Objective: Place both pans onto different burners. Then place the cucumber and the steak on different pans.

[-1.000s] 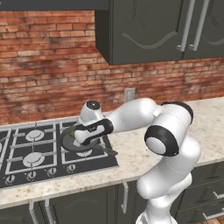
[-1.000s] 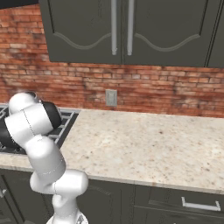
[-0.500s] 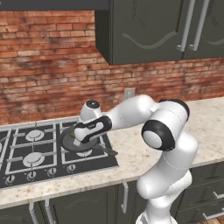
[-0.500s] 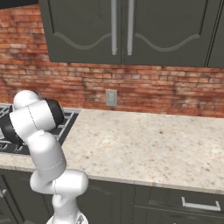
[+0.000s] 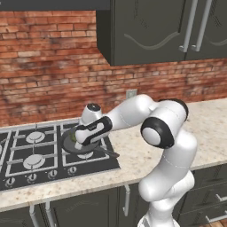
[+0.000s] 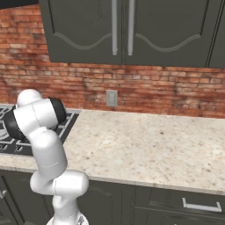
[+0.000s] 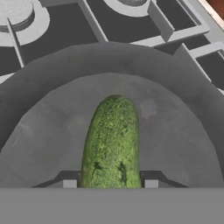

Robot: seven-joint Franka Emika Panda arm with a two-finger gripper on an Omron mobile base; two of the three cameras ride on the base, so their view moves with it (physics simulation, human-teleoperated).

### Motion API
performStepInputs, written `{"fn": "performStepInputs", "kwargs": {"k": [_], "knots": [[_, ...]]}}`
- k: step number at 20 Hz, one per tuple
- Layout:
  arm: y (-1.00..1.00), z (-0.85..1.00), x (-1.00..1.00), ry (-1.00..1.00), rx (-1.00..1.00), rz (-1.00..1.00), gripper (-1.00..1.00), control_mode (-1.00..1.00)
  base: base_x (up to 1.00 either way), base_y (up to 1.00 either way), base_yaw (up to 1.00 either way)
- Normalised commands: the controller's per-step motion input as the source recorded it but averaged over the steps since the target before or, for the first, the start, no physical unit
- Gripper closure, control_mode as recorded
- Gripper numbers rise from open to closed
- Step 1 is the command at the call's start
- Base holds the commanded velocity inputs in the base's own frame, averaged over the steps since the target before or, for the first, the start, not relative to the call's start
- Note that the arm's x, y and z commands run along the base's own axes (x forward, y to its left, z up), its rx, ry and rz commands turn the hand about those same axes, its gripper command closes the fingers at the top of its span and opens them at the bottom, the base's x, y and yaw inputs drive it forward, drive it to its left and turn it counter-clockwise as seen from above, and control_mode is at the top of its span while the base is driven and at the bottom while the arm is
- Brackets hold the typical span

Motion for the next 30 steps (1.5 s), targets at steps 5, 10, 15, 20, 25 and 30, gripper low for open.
{"fn": "performStepInputs", "kwargs": {"k": [5, 10, 15, 20, 25, 30], "knots": [[0.0, -0.11, 0.03, 0.02, 0.0, 0.0, 1.0, -1.0, 0.0, 0.0, 0.0], [0.01, -0.07, 0.05, 0.01, 0.0, 0.0, -1.0, -1.0, 0.0, 0.0, 0.0], [0.0, 0.06, 0.0, 0.0, 0.0, 0.0, -1.0, -1.0, 0.0, 0.0, 0.0], [0.0, 0.26, 0.0, -0.02, 0.0, 0.0, -1.0, -1.0, 0.0, 0.0, 0.0], [0.0, 0.51, -0.05, -0.04, 0.0, 0.0, -1.0, -1.0, 0.0, 0.0, 0.0], [0.0, 0.52, -0.22, -0.05, 0.0, 0.01, -1.0, -1.0, 0.0, 0.0, 0.0]]}}
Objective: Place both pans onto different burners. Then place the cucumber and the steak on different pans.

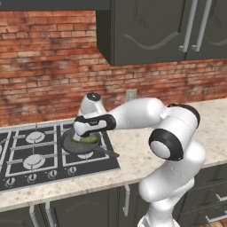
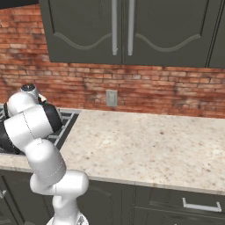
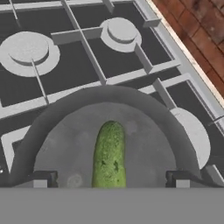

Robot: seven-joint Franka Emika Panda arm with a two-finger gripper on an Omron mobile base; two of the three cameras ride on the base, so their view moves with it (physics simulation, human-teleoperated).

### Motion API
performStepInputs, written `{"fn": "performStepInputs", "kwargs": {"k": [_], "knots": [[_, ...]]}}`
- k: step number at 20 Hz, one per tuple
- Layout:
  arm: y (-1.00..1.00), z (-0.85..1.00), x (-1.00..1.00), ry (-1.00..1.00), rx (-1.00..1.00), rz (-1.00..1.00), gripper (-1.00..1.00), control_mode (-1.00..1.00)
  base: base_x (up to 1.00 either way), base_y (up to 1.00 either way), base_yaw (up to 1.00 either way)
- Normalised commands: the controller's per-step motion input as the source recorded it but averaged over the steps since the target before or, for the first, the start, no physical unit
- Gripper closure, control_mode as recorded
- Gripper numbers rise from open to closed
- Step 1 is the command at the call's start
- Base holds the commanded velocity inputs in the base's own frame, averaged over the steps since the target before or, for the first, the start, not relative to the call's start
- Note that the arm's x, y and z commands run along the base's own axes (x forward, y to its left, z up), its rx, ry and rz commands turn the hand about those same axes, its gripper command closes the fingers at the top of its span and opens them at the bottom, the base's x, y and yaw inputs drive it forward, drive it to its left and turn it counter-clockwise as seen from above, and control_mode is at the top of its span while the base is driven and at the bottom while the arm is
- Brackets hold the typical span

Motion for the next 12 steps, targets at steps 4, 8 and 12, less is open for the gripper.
{"fn": "performStepInputs", "kwargs": {"k": [4, 8, 12], "knots": [[0.0, 0.61, -0.42, 0.0, 0.0, -0.01, -1.0, -1.0, 0.0, 0.0, 0.0], [0.0, 0.5, -0.71, 0.0, 0.03, -0.17, -1.0, -1.0, 0.0, 0.0, 0.0], [0.07, 0.73, -0.71, 0.0, 0.08, -0.25, -1.0, -1.0, 0.0, 0.0, 0.0]]}}
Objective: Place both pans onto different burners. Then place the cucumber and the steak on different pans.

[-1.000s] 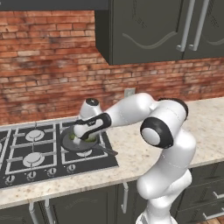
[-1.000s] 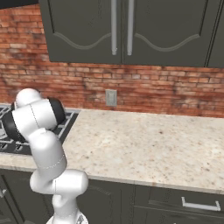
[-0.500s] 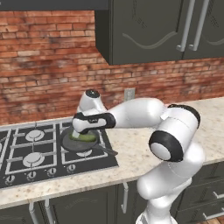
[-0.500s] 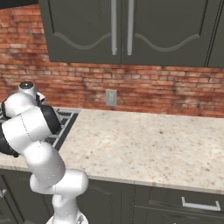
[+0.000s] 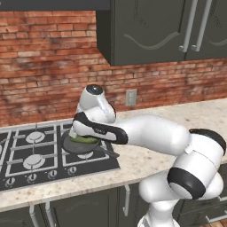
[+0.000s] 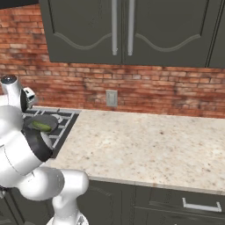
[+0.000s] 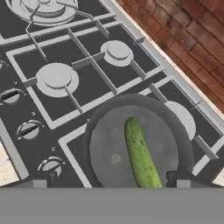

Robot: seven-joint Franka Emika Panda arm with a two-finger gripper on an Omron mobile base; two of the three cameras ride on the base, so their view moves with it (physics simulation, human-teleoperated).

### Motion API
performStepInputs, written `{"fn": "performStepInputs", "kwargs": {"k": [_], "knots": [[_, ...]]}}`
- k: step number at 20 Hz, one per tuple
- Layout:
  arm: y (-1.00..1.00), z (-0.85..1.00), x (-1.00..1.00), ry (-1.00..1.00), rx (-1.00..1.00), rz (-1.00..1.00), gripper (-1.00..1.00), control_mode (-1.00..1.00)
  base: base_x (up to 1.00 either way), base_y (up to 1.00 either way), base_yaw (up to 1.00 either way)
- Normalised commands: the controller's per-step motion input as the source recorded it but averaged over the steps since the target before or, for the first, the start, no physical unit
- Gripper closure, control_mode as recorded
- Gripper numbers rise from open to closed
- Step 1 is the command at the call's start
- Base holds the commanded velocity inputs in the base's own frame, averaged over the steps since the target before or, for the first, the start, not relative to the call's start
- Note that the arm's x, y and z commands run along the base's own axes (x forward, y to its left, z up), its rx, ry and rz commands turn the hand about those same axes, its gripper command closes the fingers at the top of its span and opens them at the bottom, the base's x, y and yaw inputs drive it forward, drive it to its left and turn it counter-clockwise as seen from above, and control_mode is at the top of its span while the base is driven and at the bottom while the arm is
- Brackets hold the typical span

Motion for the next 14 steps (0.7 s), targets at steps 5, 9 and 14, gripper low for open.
{"fn": "performStepInputs", "kwargs": {"k": [5, 9, 14], "knots": [[-0.15, 0.86, -0.61, 0.03, 0.13, -0.3, -1.0, -1.0, 0.0, 0.0, 0.0], [-0.48, 0.73, -0.69, 0.1, 0.15, -0.34, -1.0, -1.0, 0.0, 0.0, 0.0], [-0.62, 0.33, -0.74, 0.02, 0.07, -0.3, -1.0, -1.0, 0.0, 0.0, 0.0]]}}
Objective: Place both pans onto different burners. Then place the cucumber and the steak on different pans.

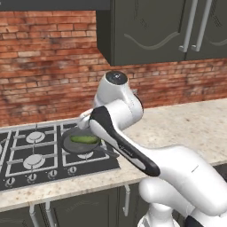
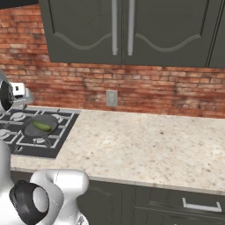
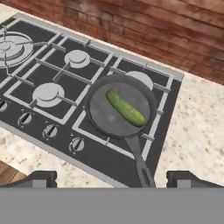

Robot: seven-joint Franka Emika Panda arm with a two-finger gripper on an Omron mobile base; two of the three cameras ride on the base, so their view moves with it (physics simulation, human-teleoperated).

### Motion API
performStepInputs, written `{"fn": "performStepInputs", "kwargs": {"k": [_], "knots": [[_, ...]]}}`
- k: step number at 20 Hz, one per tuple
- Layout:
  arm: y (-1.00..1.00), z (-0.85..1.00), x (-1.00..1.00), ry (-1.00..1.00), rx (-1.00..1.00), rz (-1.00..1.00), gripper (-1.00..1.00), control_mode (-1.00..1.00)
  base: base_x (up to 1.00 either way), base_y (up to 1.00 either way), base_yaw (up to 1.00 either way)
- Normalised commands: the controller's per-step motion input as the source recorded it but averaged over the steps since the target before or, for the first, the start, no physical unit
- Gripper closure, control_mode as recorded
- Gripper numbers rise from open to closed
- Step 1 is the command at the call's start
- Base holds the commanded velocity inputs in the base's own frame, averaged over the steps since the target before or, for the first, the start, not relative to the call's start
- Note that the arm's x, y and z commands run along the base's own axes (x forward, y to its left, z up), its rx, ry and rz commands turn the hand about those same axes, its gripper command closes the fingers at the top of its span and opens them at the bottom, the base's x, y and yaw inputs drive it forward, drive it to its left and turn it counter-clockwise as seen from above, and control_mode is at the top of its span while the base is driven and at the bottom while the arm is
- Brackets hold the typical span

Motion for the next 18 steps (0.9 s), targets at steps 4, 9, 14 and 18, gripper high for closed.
{"fn": "performStepInputs", "kwargs": {"k": [4, 9, 14, 18], "knots": [[-0.67, 0.22, -0.74, -0.05, 0.06, -0.23, -1.0, -1.0, 0.0, 0.0, 0.0], [-0.67, 0.37, -0.76, -0.09, 0.12, -0.11, -1.0, -1.0, 0.0, 0.0, 0.0], [-0.57, 0.45, -0.63, -0.09, 0.1, -0.01, -1.0, -1.0, 0.0, 0.0, 0.0], [-0.41, 0.26, -0.57, -0.08, 0.07, 0.0, -1.0, -1.0, 0.0, 0.0, 0.0]]}}
